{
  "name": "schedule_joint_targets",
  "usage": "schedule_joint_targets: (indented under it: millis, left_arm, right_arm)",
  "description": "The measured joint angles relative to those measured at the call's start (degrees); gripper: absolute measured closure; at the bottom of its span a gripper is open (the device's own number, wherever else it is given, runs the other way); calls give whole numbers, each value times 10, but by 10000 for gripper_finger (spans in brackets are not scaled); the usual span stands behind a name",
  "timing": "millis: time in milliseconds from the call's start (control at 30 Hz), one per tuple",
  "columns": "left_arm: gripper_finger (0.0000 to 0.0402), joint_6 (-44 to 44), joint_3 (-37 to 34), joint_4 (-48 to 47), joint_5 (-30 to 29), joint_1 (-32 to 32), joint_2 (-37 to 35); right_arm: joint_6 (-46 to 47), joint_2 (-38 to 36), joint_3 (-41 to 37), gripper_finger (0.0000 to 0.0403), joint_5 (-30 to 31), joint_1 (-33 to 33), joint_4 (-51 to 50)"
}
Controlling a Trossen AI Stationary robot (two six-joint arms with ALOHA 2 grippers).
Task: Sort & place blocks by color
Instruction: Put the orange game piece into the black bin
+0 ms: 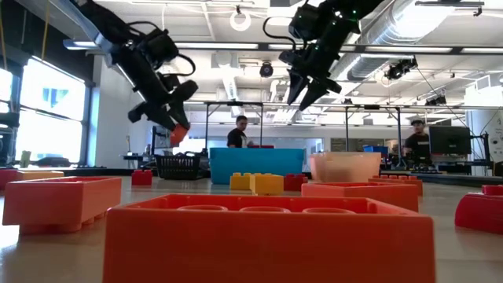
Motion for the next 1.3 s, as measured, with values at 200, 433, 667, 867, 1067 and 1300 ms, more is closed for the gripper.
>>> schedule_joint_targets:
  millis: [200,433,667,867,1067,1300]
  left_arm:
    - [287,6,5,11,22,19,44]
    - [286,21,40,-7,17,20,69]
    - [259,21,43,-6,13,20,73]
    - [228,17,43,-6,12,20,73]
    - [219,16,43,-6,12,20,73]
    - [218,16,43,-5,13,20,73]
  right_arm:
    - [31,0,0,212,1,0,-1]
    - [45,0,0,212,1,0,-1]
    - [51,0,0,212,3,2,-1]
    - [46,0,0,212,5,9,-1]
    - [45,0,0,212,5,24,-1]
    - [58,0,0,212,5,55,-3]
